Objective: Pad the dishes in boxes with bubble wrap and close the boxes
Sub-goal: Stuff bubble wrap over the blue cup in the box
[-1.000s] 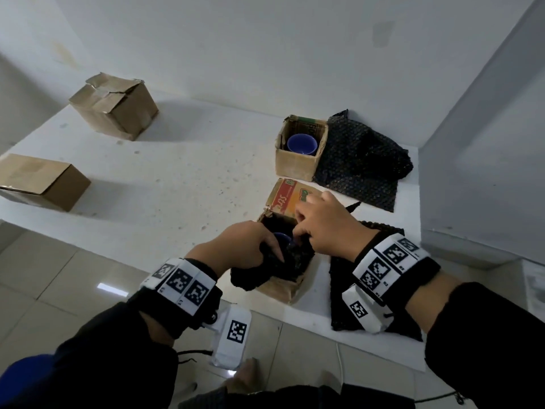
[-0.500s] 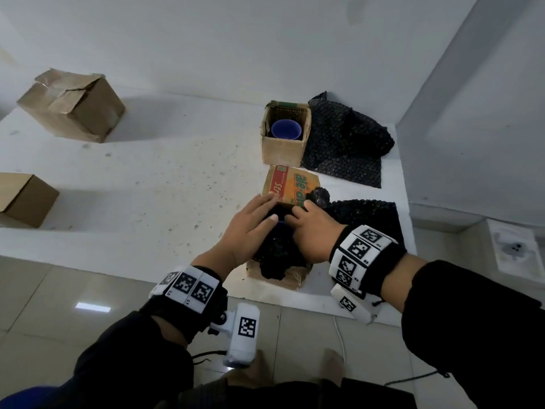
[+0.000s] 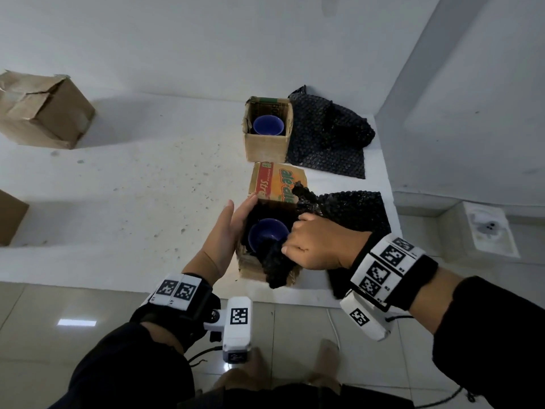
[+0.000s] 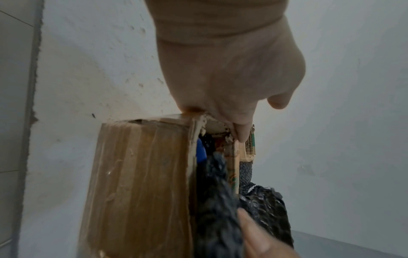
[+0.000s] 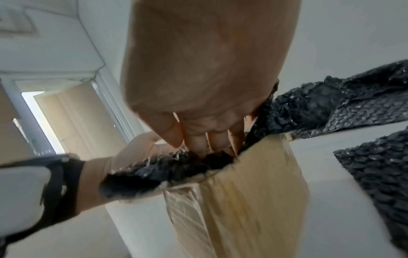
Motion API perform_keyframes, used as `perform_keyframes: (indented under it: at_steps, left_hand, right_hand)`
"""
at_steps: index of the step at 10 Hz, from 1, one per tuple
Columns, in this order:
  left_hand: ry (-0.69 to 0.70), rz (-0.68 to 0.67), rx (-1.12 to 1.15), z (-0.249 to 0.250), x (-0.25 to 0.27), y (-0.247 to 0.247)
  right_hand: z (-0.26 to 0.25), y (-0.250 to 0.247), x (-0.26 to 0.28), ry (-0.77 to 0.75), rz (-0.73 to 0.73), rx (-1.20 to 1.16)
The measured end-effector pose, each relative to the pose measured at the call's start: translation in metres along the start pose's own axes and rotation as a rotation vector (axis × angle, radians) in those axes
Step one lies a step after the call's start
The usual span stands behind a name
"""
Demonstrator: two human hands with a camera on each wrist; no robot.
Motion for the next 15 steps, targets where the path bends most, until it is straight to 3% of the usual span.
perform_keyframes:
  at_steps: [1,2,3,4,5,6,8,9,10,11,12,13,14,15]
  left_hand:
    - [-0.029,-0.015,0.263,-0.008,-0.003,-0.002]
    - [-0.004,0.001,-0.039,-0.009,-0.003,-0.007]
    - [0.053,0.007,-0.159,-0.003,-0.002,-0.007]
    - [0.062,0.002,-0.135,-0.002,-0.001,-0.005]
    - [0.066,-0.008,-0.133,-0.002,0.001,-0.005]
    - [0.076,-0.011,-0.142,-0.001,0.001,-0.004]
    - [-0.01,-0.067,0.033,-0.018,-0.002,-0.005]
    - [-0.002,-0.008,0.057,-0.018,-0.005,-0.012]
    - [0.065,-0.017,-0.109,-0.011,-0.005,-0.011]
    - [0.066,-0.033,-0.181,-0.004,-0.004,-0.003]
    - [0.085,-0.06,-0.111,-0.001,-0.004,0.002]
    - [0.107,-0.069,-0.157,0.005,0.0,0.001]
    - [0.02,-0.035,0.399,0.001,0.005,-0.024]
    - [0.014,-0.01,0.305,-0.004,0.005,-0.028]
  right_hand:
    - [0.001,0.014,-0.007,0.039,-0.043,0.037]
    - [0.0,0.028,-0.019,0.106,-0.123,-0.002]
    - [0.002,0.029,-0.031,0.185,-0.151,-0.053]
    - [-0.001,0.009,-0.035,0.204,-0.016,-0.123]
    - [0.004,-0.018,-0.025,0.213,0.225,-0.359]
    - [0.001,-0.018,-0.016,0.2,0.22,-0.48]
    - [-0.02,0.028,-0.015,0.355,-0.267,-0.756]
    - [-0.032,0.017,-0.021,0.341,-0.263,-0.95]
    - [-0.033,0.01,-0.026,0.335,-0.269,-1.048]
    - [-0.031,0.005,-0.026,0.29,-0.282,-0.778]
    - [-0.021,-0.032,-0.028,0.13,-0.065,-0.212]
    - [-0.014,-0.054,-0.021,0.069,0.05,0.135]
    - [-0.005,-0.029,-0.018,0.103,-0.08,0.318]
    - [0.006,0.004,-0.025,0.177,-0.197,0.191]
Point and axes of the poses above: each hand's wrist, its own x-axis away from the middle knuckle, its own y-axis out of the palm, z = x × y, the point moved 10 cm from there along -x, towards the middle knuckle, and after that the axes turned 4 degrees about y, right-handed, at the moved point
